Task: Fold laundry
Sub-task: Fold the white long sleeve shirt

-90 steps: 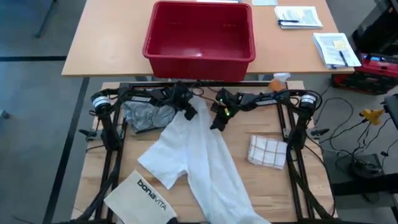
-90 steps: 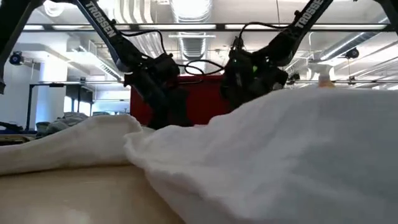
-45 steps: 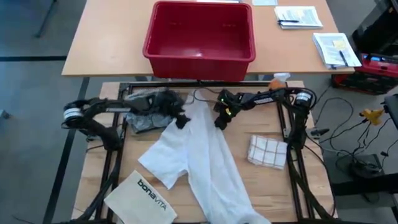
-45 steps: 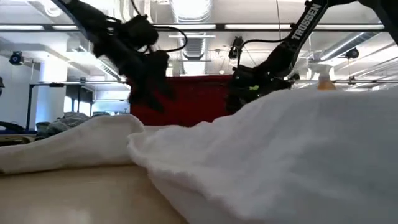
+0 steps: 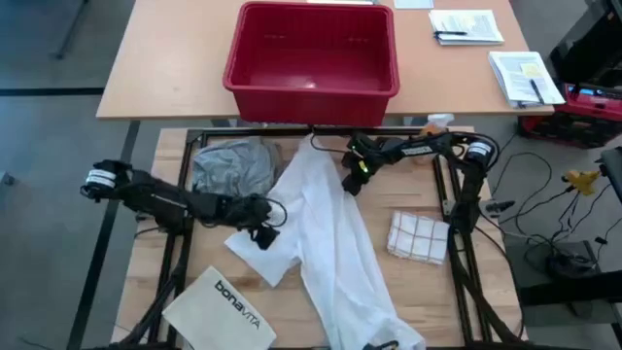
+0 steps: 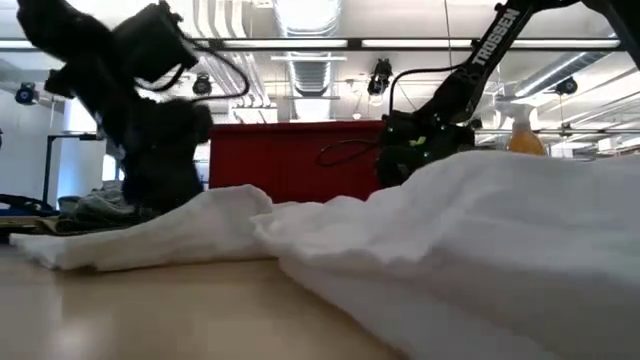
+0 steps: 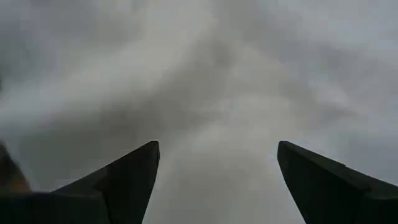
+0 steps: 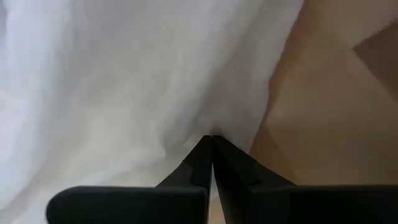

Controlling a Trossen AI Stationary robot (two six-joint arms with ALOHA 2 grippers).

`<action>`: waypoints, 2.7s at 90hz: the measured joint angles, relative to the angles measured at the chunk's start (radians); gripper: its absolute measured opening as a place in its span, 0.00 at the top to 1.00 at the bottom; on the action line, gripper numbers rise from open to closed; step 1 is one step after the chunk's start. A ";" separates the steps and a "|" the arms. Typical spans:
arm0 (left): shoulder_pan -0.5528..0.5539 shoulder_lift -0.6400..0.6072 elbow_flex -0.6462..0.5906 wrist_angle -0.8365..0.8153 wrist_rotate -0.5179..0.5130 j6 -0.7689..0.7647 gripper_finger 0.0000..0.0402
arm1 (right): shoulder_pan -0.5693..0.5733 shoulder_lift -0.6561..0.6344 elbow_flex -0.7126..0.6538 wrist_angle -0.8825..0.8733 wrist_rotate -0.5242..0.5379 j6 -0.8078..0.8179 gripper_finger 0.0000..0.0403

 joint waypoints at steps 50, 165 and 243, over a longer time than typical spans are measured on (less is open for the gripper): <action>-0.002 0.074 -0.035 -0.008 -0.029 -0.014 0.22 | -0.014 -0.193 -0.005 -0.208 0.123 -0.031 1.00; -0.002 0.076 -0.039 0.002 -0.042 -0.013 0.22 | 0.181 -0.578 -0.436 -0.204 0.233 0.166 1.00; -0.002 0.076 -0.040 0.004 -0.043 -0.010 0.22 | 0.521 -0.433 -0.452 0.192 0.063 0.299 1.00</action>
